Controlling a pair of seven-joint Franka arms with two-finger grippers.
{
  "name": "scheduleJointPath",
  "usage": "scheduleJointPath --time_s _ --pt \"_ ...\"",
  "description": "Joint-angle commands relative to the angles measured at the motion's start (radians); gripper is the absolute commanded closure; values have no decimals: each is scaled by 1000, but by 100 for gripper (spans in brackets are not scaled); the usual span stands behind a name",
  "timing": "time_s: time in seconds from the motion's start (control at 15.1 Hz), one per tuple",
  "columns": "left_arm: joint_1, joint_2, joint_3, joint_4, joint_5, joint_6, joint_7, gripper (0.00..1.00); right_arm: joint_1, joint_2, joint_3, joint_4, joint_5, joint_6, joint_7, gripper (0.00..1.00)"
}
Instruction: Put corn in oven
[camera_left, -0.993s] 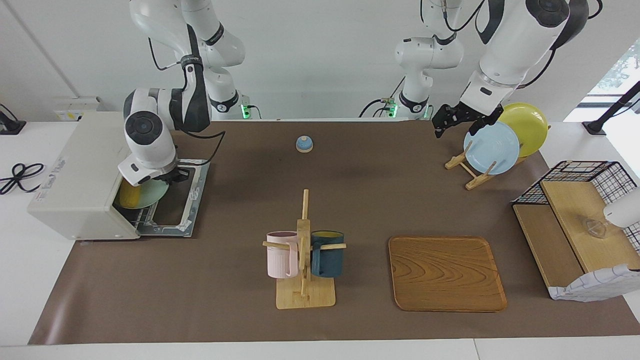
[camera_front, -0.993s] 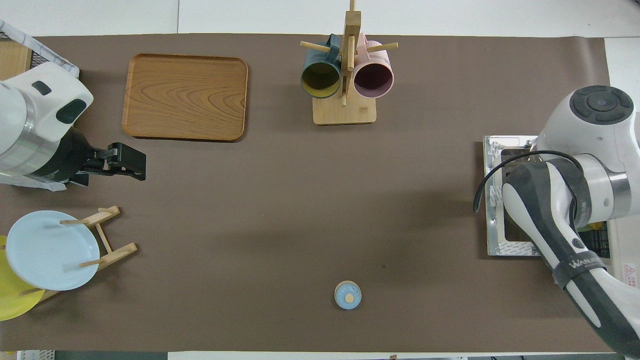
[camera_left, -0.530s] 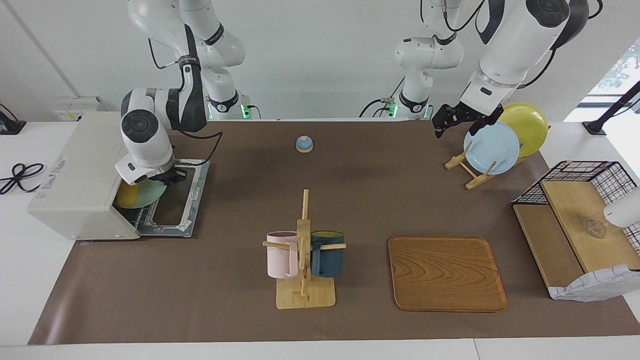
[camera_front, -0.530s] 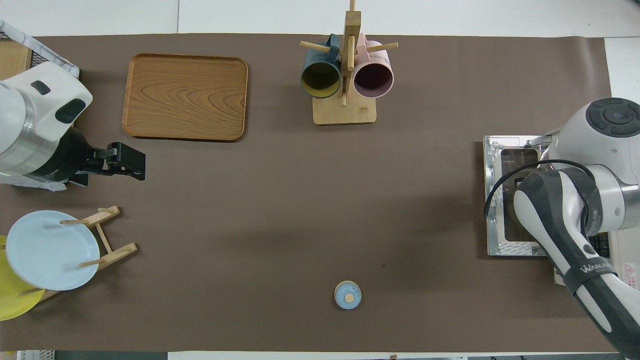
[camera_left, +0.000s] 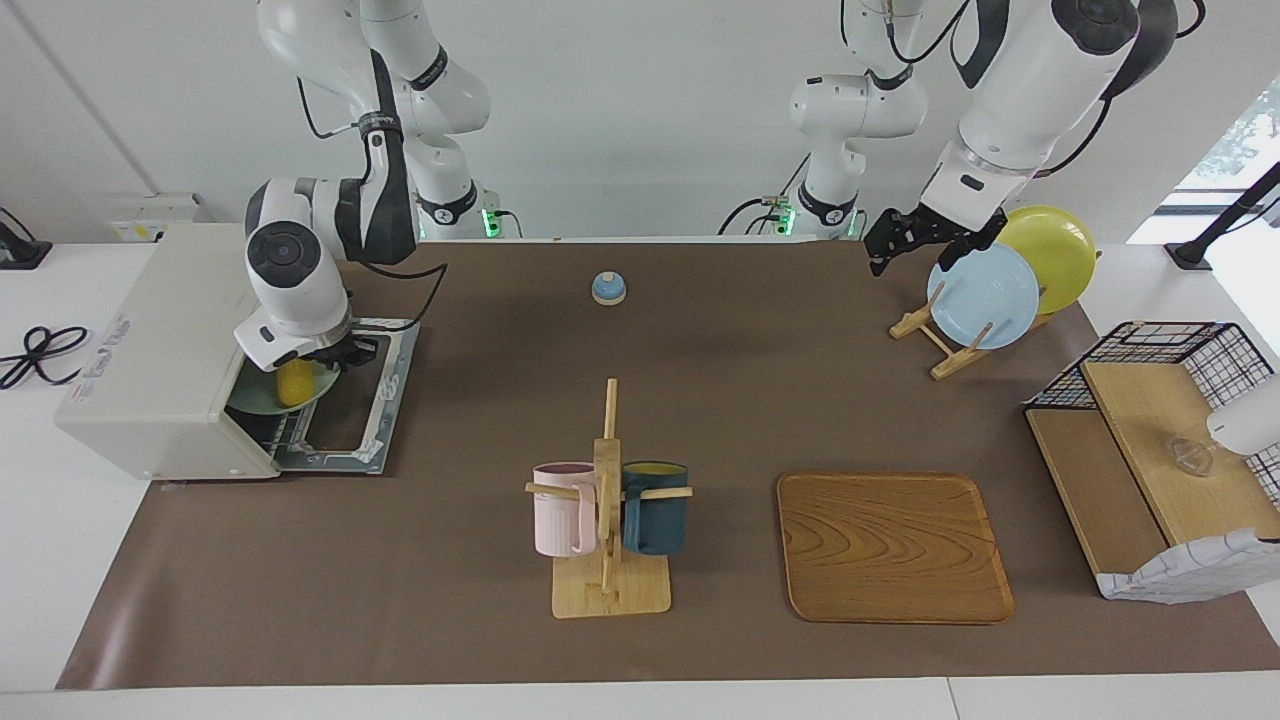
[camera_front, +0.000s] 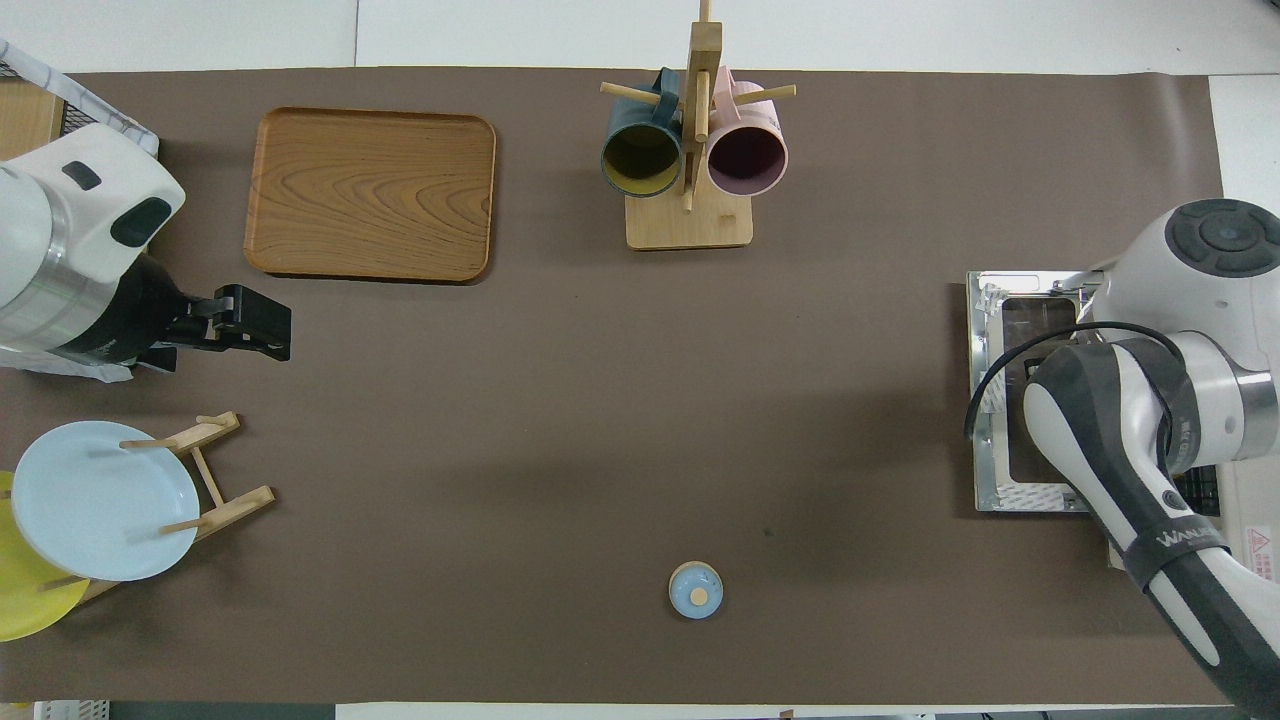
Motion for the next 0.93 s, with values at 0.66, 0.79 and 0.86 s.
scheduleJointPath --time_s 0.66,0.79,0.86 --pt "4 -7 1 2 -10 4 4 0 59 5 24 122 128 -69 44 100" --pt "6 -7 1 2 -10 2 4 0 98 5 24 85 133 13 78 100" --pt "4 -7 1 2 -10 2 4 0 106 11 24 48 133 80 78 100"
